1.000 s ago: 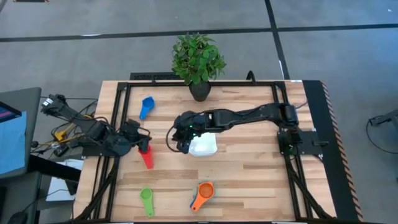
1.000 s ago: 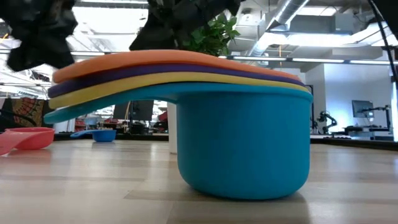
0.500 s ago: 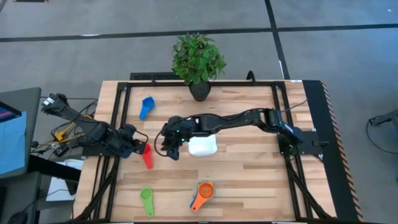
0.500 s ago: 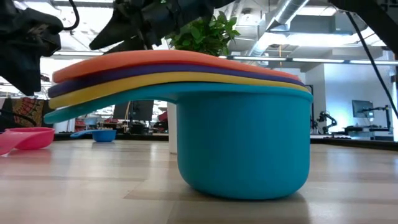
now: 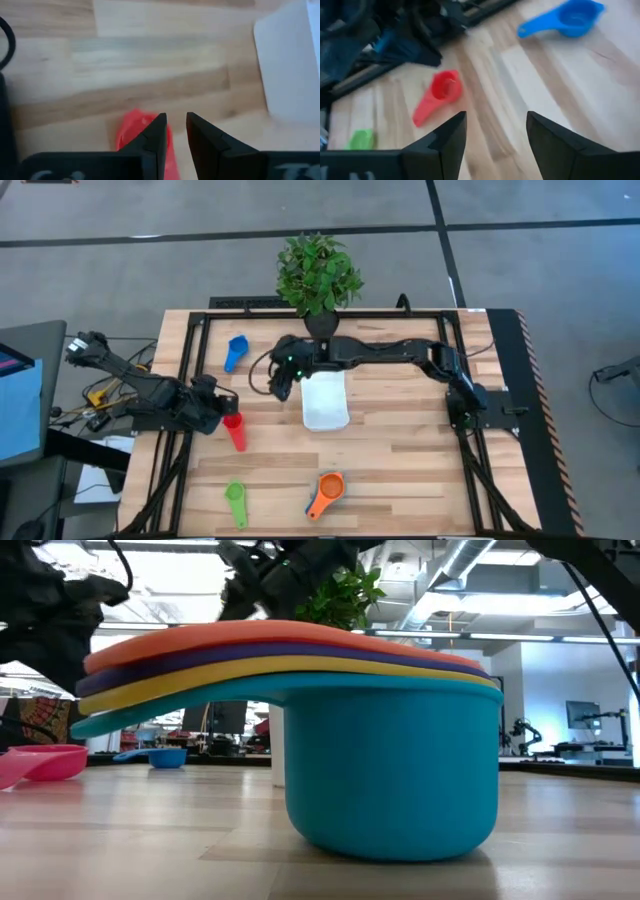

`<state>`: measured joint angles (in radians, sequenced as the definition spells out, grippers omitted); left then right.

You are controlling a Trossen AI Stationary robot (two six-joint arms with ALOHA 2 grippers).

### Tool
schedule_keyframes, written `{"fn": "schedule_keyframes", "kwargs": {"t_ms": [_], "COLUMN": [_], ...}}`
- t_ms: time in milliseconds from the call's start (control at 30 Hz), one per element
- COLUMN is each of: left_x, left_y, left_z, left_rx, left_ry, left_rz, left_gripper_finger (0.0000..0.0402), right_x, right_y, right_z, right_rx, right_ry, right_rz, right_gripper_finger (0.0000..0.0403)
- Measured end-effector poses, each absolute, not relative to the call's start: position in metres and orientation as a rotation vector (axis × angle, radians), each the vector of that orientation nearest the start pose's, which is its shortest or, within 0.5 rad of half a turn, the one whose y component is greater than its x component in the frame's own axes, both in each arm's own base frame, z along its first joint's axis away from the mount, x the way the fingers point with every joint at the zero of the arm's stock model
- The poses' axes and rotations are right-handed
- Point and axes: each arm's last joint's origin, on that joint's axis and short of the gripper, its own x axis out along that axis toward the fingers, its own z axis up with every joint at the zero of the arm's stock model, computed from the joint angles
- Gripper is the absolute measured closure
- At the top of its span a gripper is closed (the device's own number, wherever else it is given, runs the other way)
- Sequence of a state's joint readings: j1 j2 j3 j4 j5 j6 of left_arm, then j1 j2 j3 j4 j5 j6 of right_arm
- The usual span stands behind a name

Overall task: Nest measuring cups in basket
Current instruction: Stack the blue measuring cup on top of the orange measuring cup

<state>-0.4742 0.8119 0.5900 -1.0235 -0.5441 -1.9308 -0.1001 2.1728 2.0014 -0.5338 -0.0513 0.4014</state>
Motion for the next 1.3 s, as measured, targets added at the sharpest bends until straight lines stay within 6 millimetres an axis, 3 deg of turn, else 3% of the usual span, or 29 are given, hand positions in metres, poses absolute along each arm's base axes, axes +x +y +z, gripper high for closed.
{"fn": "schedule_keyframes", "kwargs": {"t_ms": [133,267,367,500,700,900,1067,1300], "left_x": [0.120,0.138,0.149,0.148,0.146,0.149,0.153,0.161], "left_y": [-0.031,-0.015,0.007,0.042,0.098,0.152,0.196,0.224], "left_z": [0.213,0.219,0.222,0.220,0.215,0.201,0.197,0.211], "left_rx": [-1.174,-1.182,-1.131,-1.070,-0.989,-0.933,-0.848,-0.678], "left_ry": [0.601,0.592,0.540,0.559,0.556,0.494,0.580,0.821], "left_rz": [1.000,0.886,0.878,0.947,0.970,0.995,1.101,1.090], "left_gripper_finger": [0.0340,0.0340,0.0340,0.0340,0.0328,0.0284,0.0252,0.0247], "right_x": [0.479,0.467,0.459,0.447,0.436,0.431,0.427,0.423], "right_y": [-0.058,-0.059,-0.058,-0.054,-0.047,-0.040,-0.037,-0.034], "right_z": [0.294,0.311,0.320,0.330,0.323,0.319,0.316,0.314], "right_rx": [0.418,0.384,0.371,0.370,0.406,0.471,0.506,0.570], "right_ry": [0.690,0.700,0.704,0.748,0.885,0.945,0.977,0.995], "right_rz": [-0.197,-0.193,-0.187,-0.187,-0.215,-0.289,-0.399,-0.485], "right_gripper_finger": [0.0184,0.0186,0.0184,0.0185,0.0192,0.0198,0.0202,0.0202]}}
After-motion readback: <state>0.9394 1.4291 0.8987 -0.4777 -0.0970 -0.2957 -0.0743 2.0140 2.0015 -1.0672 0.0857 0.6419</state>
